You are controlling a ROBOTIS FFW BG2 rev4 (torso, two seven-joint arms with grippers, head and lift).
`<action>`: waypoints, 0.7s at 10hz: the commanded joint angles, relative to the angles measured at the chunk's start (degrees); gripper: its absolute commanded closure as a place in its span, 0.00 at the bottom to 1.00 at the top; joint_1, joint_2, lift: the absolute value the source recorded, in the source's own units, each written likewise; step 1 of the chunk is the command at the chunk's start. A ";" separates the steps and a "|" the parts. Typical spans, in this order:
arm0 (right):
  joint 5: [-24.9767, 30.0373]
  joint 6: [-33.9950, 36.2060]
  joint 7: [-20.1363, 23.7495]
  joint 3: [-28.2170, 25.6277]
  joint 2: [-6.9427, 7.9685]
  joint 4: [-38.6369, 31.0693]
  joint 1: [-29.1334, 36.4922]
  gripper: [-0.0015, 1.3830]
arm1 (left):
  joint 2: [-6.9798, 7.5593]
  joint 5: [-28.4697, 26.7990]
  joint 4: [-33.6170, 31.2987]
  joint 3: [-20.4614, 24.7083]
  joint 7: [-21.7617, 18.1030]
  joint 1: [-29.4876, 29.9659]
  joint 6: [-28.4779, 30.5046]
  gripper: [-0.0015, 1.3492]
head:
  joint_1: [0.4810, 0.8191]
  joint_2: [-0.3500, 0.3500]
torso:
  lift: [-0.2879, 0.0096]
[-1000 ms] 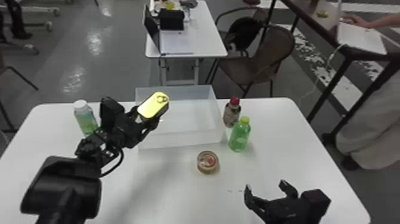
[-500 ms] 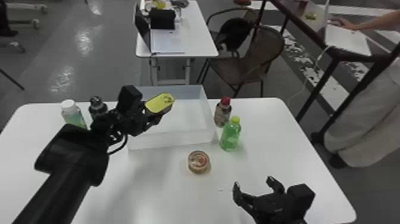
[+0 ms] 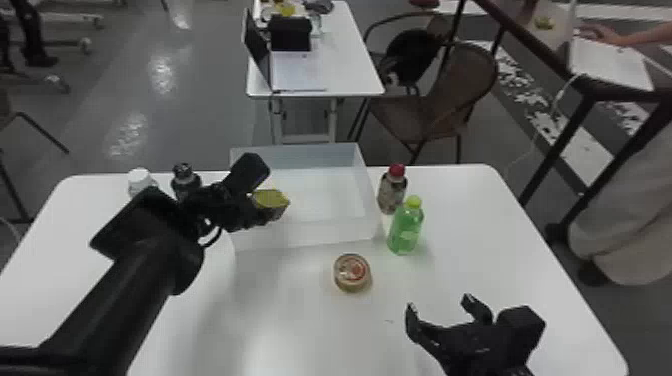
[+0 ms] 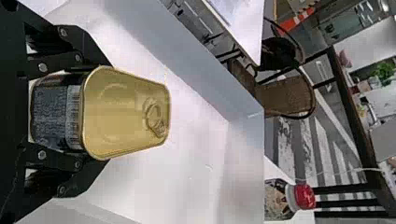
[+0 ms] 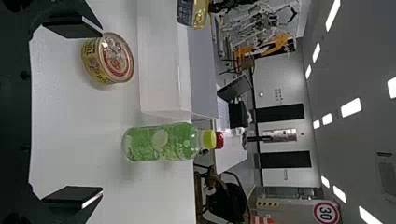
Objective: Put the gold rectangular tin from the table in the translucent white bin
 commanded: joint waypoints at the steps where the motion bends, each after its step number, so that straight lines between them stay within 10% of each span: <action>1: -0.28 0.00 0.20 -0.09 -0.01 0.04 0.12 0.08 | -0.18 -1.45 0.06 -1.53 0.73 -0.14 -2.13 0.17 | 0.63 0.39 | 0.87; 4: -0.81 -0.18 0.55 -0.70 -0.01 -0.58 1.27 0.08 | -0.18 1.02 -1.26 -1.79 -0.41 0.30 -5.65 0.08 | 0.63 0.36 | 0.87; 7: -0.98 -0.18 0.64 -0.88 -0.98 -1.45 1.62 0.08 | 0.06 13.23 -17.70 3.04 -1.64 13.83 -6.00 0.09 | 0.63 0.33 | 0.87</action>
